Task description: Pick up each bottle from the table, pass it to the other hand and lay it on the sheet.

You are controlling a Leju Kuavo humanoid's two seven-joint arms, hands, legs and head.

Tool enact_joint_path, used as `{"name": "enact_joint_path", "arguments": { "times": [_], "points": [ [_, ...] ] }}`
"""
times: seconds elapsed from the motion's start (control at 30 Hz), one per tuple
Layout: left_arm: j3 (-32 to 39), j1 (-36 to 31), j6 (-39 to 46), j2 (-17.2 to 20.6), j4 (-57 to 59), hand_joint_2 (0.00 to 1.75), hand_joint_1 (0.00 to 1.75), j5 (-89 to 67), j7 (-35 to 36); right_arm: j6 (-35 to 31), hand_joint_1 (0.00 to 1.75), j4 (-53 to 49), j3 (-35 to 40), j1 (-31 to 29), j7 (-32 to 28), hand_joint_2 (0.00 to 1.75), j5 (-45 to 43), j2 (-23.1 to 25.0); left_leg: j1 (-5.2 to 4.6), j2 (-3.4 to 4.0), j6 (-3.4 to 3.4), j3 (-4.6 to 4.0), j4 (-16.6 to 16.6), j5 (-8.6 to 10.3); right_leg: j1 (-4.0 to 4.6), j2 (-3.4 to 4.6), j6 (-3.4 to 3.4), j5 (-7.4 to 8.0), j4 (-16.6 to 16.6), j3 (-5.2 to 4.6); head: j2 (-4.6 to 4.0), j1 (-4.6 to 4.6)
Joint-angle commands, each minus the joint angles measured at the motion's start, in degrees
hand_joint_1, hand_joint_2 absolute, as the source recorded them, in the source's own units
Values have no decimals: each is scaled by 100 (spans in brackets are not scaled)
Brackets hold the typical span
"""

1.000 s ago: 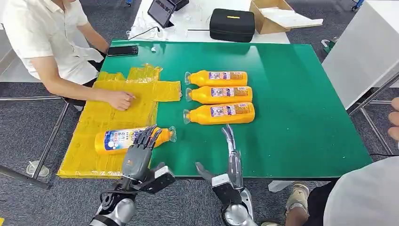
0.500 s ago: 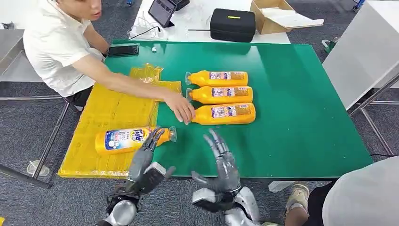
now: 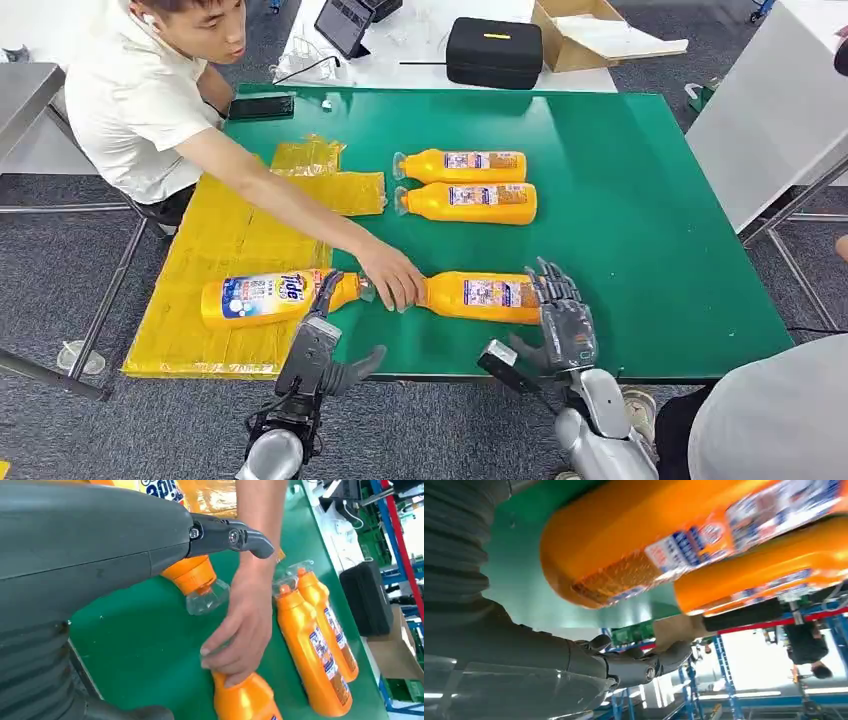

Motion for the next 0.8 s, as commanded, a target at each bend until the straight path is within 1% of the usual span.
{"name": "enact_joint_path", "arguments": {
  "times": [0.03,0.1,0.13,0.23,0.27,0.3,0.33,0.37,0.4,0.47,0.5,0.57,0.63,0.67,0.73,0.8],
  "points": [
    [206,-114,233,-93,302,175,0,12,9,330,0,686,110,-396,298,175,57,-214,-4,13,7,24,-4,-8,-1,6,-5,-4,-5,21,0,-2],
    [194,-118,282,-98,300,175,0,-14,-11,339,0,785,116,-442,309,175,45,-205,-6,15,9,33,-4,-10,-3,6,-7,-6,-5,30,0,0],
    [173,-128,273,-113,292,175,0,-14,-11,382,0,857,129,-511,307,175,41,-194,-4,9,6,20,-3,-6,-1,1,-5,-3,-5,21,0,-2],
    [122,-175,287,-119,295,175,0,-36,-27,400,0,1165,174,-750,267,175,35,-122,-6,14,7,22,-4,-7,-4,6,-7,-3,-4,21,0,-2],
    [122,-175,287,-119,295,175,0,-36,-27,400,0,1165,174,-750,267,175,35,-122,-4,13,4,11,-2,-4,-3,8,-5,1,-4,11,0,0],
    [119,-183,291,-124,301,175,0,-36,-25,400,0,1189,177,-773,265,175,32,-114,-8,21,7,27,-4,-8,-5,12,-9,-3,-4,24,0,-2],
    [119,-183,291,-124,301,175,0,-36,-25,400,0,1189,177,-773,265,175,32,-114,-6,16,5,16,-4,-5,-4,9,-7,0,-4,15,0,0],
    [119,-183,291,-124,301,175,0,-36,-25,400,0,1189,177,-773,265,175,32,-114,-5,18,6,26,-4,-8,-2,9,-10,-3,-4,25,0,-2],
    [102,-206,308,-124,325,175,0,-45,-32,430,0,1315,213,-845,248,175,50,-114,-6,10,4,18,-4,-5,-3,3,-8,-3,-3,19,0,-2],
    [64,-248,352,-145,374,175,0,-51,-67,535,0,1620,248,-1060,229,175,13,-48,-7,12,6,35,-6,-11,-3,1,-13,-9,-4,34,0,-2],
    [42,-270,344,-152,401,175,0,-45,-69,554,0,1770,281,-1147,256,175,48,-28,-5,14,4,20,-4,-6,-2,7,-8,-2,-4,19,0,-2],
    [-19,-336,315,-170,476,175,0,-21,-70,680,0,2209,360,-1394,296,175,93,0,-8,28,7,37,-4,-12,-3,17,-12,-5,-2,31,0,-2],
    [-55,-380,343,-188,537,175,0,14,-103,683,0,2538,367,-1556,250,175,44,16,-4,21,5,16,-2,-5,-1,15,-6,2,-4,13,0,-4],
    [-82,-406,361,-183,557,175,0,55,-130,616,0,2759,417,-1674,258,175,70,22,-7,26,9,38,-5,-9,-3,15,-10,-1,-6,32,0,0],
    [-89,-441,489,-186,576,175,0,42,-197,624,0,2927,423,-1779,207,175,45,47,-8,19,9,39,-5,-7,-3,6,-11,-3,-5,35,0,0],
    [-92,-456,488,-186,583,175,0,43,-197,631,0,2934,425,-1794,209,175,45,55,-5,13,5,16,-4,-1,-3,6,-5,2,-5,14,0,-2]
  ]
}}
